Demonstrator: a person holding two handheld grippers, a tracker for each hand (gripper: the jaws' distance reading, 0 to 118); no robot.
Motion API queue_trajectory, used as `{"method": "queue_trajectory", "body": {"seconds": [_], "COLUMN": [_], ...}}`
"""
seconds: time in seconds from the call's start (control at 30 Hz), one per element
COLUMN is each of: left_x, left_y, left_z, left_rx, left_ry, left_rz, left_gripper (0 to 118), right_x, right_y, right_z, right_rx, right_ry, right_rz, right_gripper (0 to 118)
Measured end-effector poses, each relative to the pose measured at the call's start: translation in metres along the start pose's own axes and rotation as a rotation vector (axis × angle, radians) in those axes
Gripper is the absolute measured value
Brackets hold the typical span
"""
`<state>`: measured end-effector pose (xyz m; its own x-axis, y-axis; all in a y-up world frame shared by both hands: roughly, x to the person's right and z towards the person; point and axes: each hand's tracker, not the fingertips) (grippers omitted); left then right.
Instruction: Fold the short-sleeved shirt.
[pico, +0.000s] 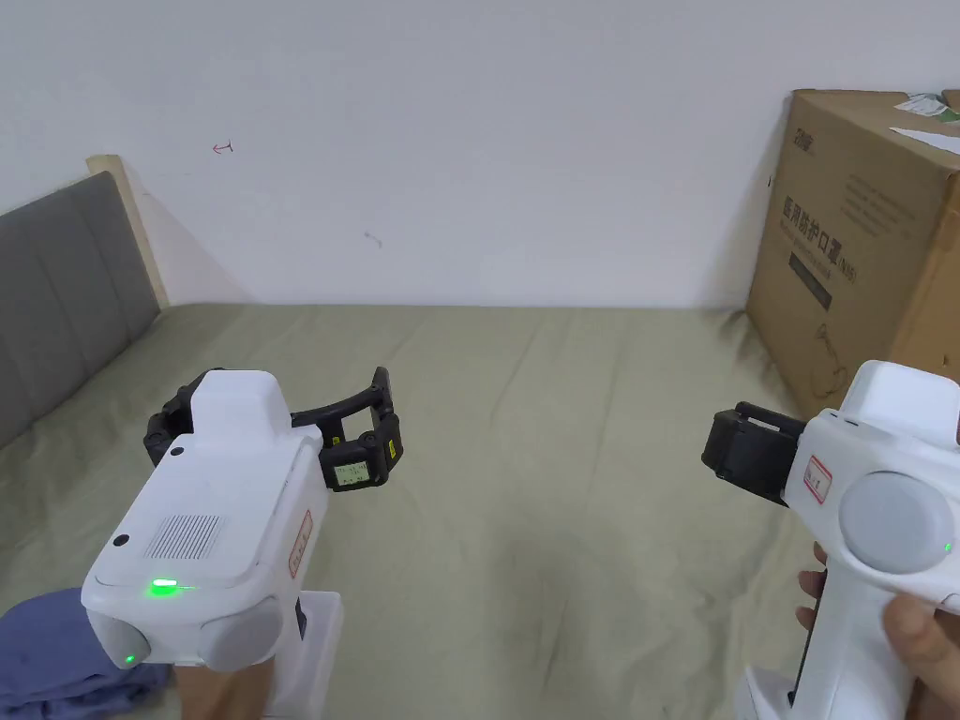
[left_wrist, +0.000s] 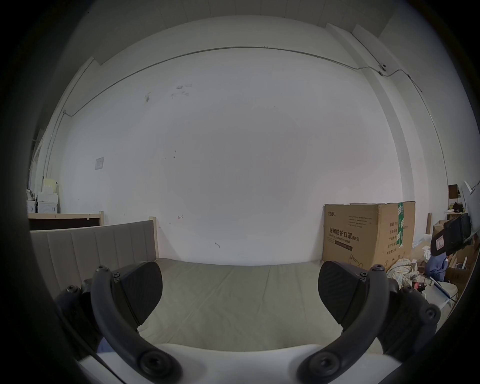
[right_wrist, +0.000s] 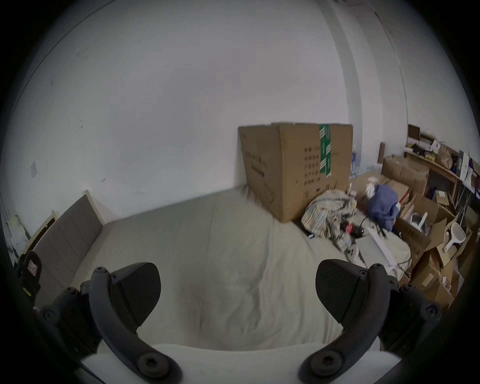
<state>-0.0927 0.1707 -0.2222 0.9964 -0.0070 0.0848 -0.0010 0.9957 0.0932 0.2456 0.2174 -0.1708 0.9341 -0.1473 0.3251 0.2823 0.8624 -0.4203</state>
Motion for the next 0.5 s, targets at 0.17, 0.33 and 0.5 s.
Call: {"method": "queue_trajectory", "body": {"seconds": [0.17,0.33,0.5], "left_x": [-0.0008,-0.0019,-0.0033], "left_y": [0.0,-0.0005,-0.0009], "left_z": [0.0001,0.0003,0.0006], "left_rx": [0.001,-0.001,-0.002], "left_ry": [0.0,0.0,0.001], "left_rz": [0.005,0.003,0.001], "left_gripper": [118,118,118], "right_x": [-0.0012,-0.0028,-0.0035], "right_y": [-0.0017,-0.0034,-0.0023], "right_z": [-0.0057,-0.0068,-0.0058], "right_rx": [-0.009,0.016,0.015], "right_ry": [-0.03,-0.031,-0.012], "right_rz": [0.013,0.047,0.051], "right_gripper": [117,117,117]}}
